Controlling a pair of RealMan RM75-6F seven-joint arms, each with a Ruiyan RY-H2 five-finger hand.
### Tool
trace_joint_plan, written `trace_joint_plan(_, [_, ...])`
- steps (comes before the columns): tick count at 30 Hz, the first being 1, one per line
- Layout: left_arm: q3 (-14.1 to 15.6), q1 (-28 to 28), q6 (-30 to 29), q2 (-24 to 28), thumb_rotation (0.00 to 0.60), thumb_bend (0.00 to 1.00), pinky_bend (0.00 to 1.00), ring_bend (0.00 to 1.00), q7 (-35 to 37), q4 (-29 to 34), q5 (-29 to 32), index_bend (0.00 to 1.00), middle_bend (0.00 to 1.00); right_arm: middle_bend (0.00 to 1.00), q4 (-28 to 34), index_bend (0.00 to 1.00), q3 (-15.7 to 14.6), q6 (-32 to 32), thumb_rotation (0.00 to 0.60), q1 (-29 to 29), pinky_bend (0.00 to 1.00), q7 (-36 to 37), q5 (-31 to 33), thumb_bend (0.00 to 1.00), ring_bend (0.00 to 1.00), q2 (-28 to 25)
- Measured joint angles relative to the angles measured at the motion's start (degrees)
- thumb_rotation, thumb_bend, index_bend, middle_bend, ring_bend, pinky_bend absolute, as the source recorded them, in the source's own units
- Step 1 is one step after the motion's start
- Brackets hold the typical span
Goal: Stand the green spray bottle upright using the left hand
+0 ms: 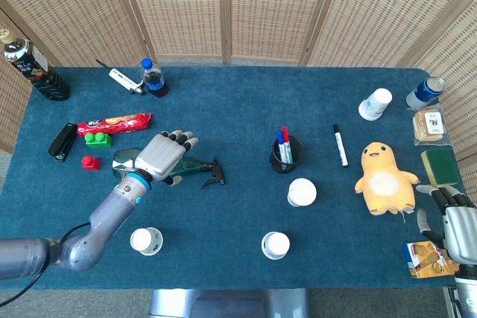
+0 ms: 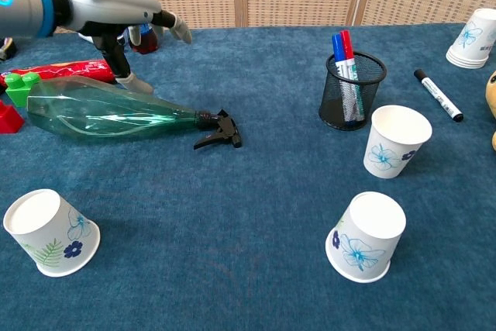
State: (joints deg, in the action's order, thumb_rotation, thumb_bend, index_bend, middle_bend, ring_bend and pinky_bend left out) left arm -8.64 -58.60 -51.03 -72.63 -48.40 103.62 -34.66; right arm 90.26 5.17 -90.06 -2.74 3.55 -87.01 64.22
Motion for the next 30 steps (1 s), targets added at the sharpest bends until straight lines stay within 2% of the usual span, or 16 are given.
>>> trace_joint_plan(7, [2.1,-3.9,0.6,-4.7,0.512,0.29,0.28,0.17,-1.6,-5.8,5.4,0.14,0.13,0.36,0.1,0.32,0.1,-0.7,0.6,0.5,0.38,0.2,0.1,0.53,0.27,-0.4])
trace_joint_plan(19, [5.0,-9.2,3.1,-12.2,0.514,0.3,0.28,0.17,-2.8,-14.2,10.8,0.15,0.14,0.36,-0.4,0.32,0.1,-2.1,0.6,1.9,0.38,1.4,0.5,0.53,0.27,-0.9])
trace_joint_plan(23, [5.9,-10.2,3.0,-13.4,0.504,0.29,0.27,0.18,-3.2,-15.8,11.9,0.17,0.16,0.36,-0.6,0.32,0.1,-2.4,0.6,2.2,0.38,1.9,0.6,0.53,0.27,-0.9])
trace_joint_plan(30, [7.5,-10.9,3.3,-15.0,0.51,0.29,0.33,0.22,-3.0,-17.5,13.5,0.21,0.19,0.36,-0.6,0.32,0.3,-2.6,0.6,2.7,0.38,2.4,1.1,0.53,0.27,-1.0])
